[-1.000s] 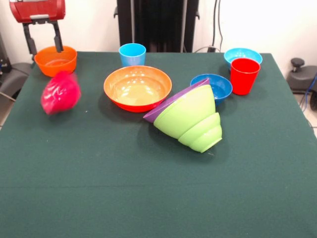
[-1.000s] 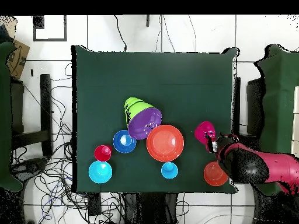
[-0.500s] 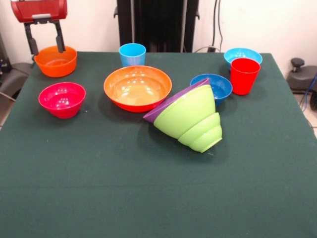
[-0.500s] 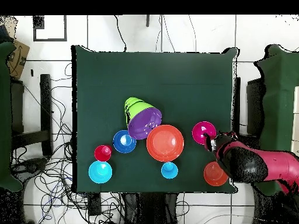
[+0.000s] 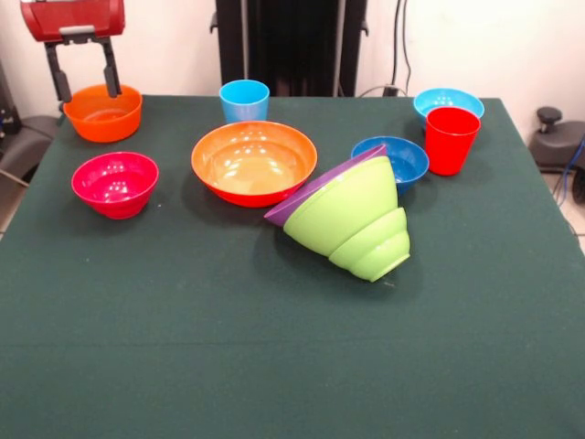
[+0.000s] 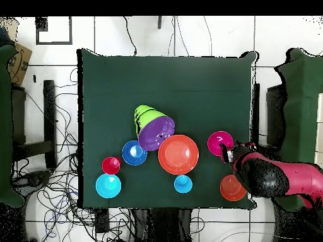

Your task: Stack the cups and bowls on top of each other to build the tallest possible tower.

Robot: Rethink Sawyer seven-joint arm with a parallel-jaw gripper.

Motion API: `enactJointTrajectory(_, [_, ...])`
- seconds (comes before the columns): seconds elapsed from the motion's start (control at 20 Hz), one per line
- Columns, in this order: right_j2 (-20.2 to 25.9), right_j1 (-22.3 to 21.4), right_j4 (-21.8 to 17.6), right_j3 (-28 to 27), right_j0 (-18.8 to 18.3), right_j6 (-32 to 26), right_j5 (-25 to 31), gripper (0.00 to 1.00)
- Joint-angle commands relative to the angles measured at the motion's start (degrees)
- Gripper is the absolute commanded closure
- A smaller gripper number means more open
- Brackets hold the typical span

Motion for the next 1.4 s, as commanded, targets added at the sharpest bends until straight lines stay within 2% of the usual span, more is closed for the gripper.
enactJointTrajectory(0.05, [2.6, 1.1, -0.4, 0.5, 2.1, -11.4, 5.5, 0.0])
enactJointTrajectory(0.25, [5.4, 0.5, 4.3, 1.9, 1.2, -7.9, 4.0, 0.0])
enactJointTrajectory(0.4, [7.9, -0.4, 5.8, 2.7, -0.3, -7.4, 1.9, 0.0])
enactJointTrajectory(0.55, [9.4, -0.9, 6.8, 3.6, -1.1, -7.8, 2.3, 0.0])
enactJointTrajectory(0.8, [12.2, 1.1, 7.4, 4.9, -2.2, -5.4, -1.7, 0.0])
enactJointTrajectory(1.25, [13.6, 2.5, 4.8, 7.3, -3.1, -1.5, -8.9, 0.0])
enactJointTrajectory(1.4, [13.3, 2.8, 5.1, 7.1, -2.9, -3.0, -6.8, 0.0])
